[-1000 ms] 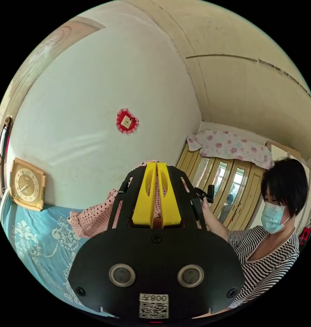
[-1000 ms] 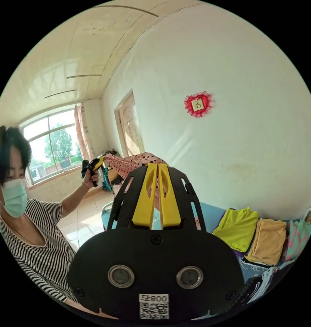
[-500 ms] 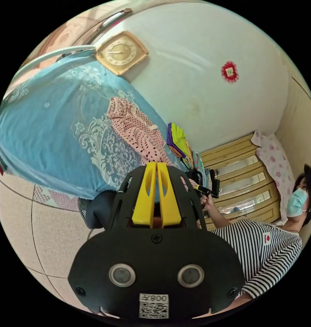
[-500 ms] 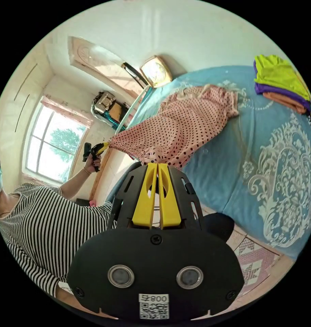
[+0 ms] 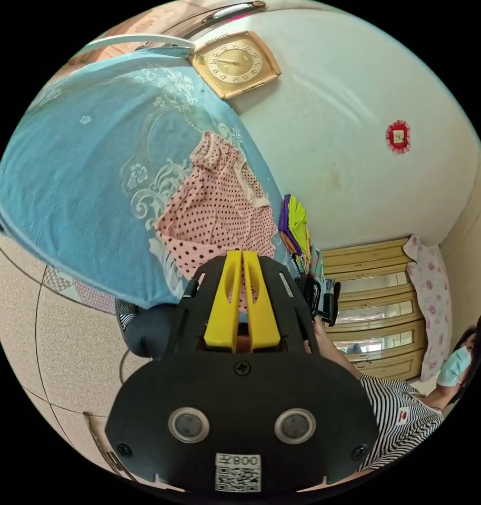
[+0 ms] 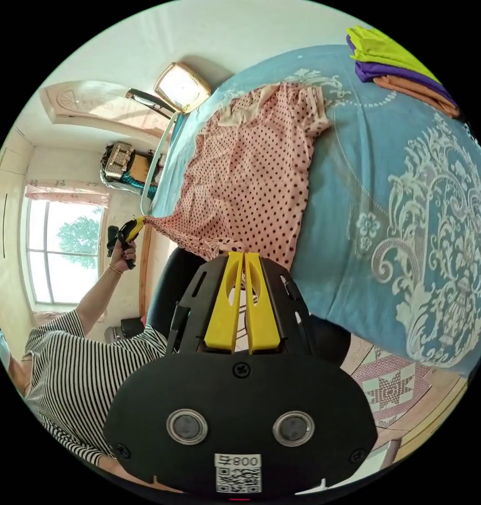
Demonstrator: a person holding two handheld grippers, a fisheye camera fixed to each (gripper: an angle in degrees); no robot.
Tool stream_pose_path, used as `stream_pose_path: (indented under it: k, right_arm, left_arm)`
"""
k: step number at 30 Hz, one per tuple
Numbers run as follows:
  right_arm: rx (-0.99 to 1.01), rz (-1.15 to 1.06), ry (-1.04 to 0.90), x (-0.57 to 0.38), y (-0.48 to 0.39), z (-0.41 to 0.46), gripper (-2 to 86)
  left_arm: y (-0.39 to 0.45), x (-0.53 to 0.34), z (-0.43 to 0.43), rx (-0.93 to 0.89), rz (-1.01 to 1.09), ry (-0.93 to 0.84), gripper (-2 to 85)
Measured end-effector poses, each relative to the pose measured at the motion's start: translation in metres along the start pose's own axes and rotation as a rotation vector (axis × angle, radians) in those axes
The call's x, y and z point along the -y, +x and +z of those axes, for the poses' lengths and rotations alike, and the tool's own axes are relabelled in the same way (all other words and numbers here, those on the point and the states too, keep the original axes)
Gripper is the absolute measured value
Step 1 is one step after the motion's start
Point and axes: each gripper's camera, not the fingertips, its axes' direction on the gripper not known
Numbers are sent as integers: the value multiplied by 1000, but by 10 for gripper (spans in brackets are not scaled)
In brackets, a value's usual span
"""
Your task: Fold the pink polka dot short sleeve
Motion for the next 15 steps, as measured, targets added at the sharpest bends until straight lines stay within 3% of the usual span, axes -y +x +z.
stream_pose_path:
  k: [7,11,15]
  right_arm:
    - [-115,-295,382,114,-96,-151,2]
    - [-154,-520,572,94,-154,-218,2]
    - [-142,-628,624,54,-159,-222,2]
  left_arm:
    - [139,101,-47,-137,358,246,2]
    - [194,100,-93,-183,585,322,2]
    - [186,64,-124,-188,691,330,2]
